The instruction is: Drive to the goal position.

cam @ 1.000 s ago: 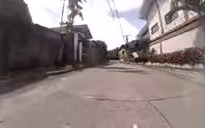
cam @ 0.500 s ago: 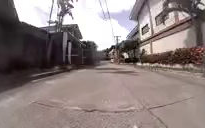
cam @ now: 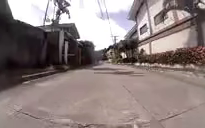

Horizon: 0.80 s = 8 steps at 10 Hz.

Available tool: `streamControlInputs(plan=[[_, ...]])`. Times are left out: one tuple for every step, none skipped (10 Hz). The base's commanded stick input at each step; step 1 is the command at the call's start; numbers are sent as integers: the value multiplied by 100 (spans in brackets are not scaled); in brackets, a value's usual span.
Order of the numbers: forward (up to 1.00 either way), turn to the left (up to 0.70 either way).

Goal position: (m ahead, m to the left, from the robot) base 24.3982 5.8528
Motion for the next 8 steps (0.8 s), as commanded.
streamControlInputs(plan=[[70, 0], [70, 0], [70, 0], [70, 0], [70, 0], [70, 0], [70, 0], [70, 0]])
